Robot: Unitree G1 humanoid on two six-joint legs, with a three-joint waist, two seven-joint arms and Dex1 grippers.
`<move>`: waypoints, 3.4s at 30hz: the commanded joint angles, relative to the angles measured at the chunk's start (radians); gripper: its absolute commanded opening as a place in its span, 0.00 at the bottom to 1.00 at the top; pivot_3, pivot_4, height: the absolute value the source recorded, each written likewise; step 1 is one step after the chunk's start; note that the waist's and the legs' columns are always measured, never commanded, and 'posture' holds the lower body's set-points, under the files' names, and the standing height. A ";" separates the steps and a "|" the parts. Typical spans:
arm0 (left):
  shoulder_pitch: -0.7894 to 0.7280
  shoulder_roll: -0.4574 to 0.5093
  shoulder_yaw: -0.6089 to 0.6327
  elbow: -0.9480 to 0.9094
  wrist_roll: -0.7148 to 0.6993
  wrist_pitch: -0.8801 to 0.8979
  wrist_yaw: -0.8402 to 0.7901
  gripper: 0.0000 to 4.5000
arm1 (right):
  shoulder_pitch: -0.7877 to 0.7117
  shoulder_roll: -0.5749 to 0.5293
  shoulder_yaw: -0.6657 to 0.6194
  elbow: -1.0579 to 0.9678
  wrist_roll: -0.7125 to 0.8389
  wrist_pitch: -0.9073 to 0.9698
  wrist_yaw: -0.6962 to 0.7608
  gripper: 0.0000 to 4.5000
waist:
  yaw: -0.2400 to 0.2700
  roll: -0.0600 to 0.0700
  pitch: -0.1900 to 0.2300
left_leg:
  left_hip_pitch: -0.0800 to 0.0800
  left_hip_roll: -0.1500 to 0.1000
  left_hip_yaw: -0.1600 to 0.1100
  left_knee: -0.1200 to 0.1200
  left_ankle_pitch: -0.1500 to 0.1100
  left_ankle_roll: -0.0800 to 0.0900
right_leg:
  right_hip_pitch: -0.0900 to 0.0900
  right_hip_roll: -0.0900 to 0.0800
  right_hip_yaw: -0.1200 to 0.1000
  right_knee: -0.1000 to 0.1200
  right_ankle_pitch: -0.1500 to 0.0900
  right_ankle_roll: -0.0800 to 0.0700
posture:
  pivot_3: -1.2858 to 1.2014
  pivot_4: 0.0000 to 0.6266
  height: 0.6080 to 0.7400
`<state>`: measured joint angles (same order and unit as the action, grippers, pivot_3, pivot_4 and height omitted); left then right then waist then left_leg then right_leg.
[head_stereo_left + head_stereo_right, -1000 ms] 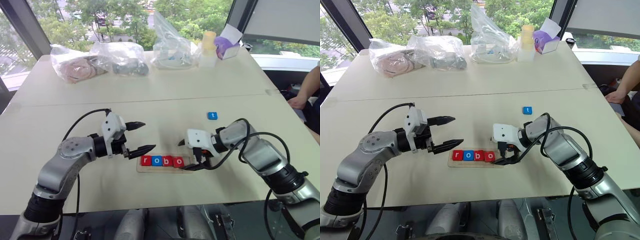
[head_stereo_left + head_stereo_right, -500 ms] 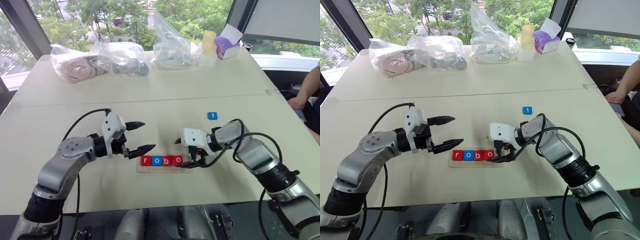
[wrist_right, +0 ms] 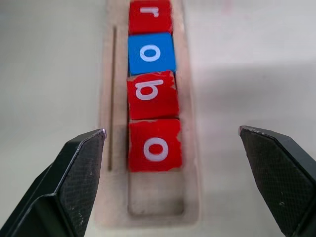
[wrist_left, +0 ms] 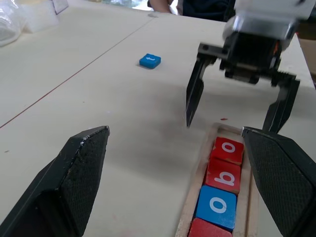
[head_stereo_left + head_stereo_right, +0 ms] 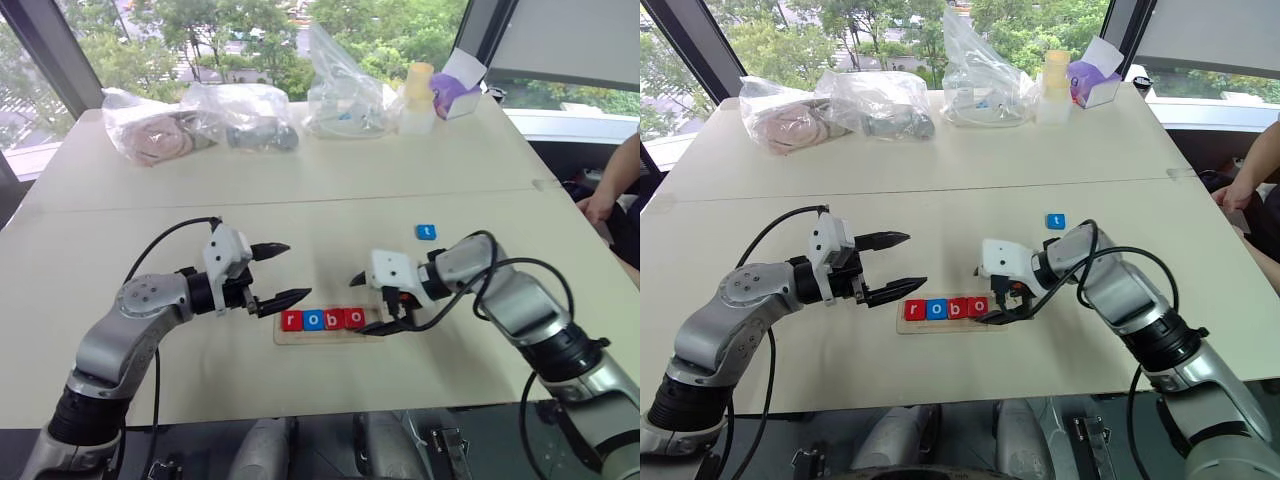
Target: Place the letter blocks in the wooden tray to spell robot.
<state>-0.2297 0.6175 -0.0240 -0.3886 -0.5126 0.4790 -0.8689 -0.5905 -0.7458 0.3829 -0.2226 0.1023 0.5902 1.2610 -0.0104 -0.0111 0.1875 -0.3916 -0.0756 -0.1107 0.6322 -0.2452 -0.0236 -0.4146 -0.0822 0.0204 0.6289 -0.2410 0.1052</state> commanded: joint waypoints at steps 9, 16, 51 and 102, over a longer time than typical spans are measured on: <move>-0.014 -0.010 0.002 -0.018 -0.007 -0.007 -0.008 1.00 | -0.024 -0.036 -0.114 0.080 0.003 -0.013 -0.091 0.99 | 0.000 0.000 0.000 | 0.000 0.000 0.000 0.000 0.000 0.000 | 0.000 0.000 0.000 0.000 0.000 0.000 | 0.52 0.24 1.00; -0.015 -0.014 -0.003 -0.015 -0.004 -0.012 -0.012 1.00 | -0.046 -0.007 -0.134 0.217 -0.098 -0.034 -0.275 0.99 | -0.002 0.000 0.000 | 0.000 0.000 0.000 0.000 0.000 0.000 | 0.000 0.000 0.000 0.000 0.000 0.000 | 0.52 0.24 1.00; -0.028 -0.027 -0.007 -0.009 0.001 -0.010 -0.006 1.00 | -0.207 0.366 -0.474 0.527 -0.045 0.451 -0.959 0.26 | -0.007 0.000 0.000 | -0.001 0.000 0.002 -0.001 0.001 -0.001 | -0.004 0.002 0.002 0.002 0.001 -0.002 | 0.52 0.24 1.00; 0.029 0.049 -0.007 -0.065 -0.050 -0.024 -0.152 1.00 | 0.212 -0.300 -0.191 0.283 0.075 -0.270 -0.068 0.95 | 0.000 0.000 0.001 | 0.000 0.000 0.001 0.000 -0.002 0.003 | 0.002 0.000 0.000 -0.003 -0.001 0.001 | 0.52 0.24 1.00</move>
<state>-0.2021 0.6531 -0.0558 -0.4166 -0.5398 0.4661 -1.0031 -0.3653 -1.0497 0.1957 0.0583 0.1862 0.3410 1.1780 -0.0104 -0.0108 0.1881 -0.3915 -0.0753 -0.1098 0.6319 -0.2467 -0.0210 -0.4126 -0.0824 0.0201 0.6255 -0.2422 0.1057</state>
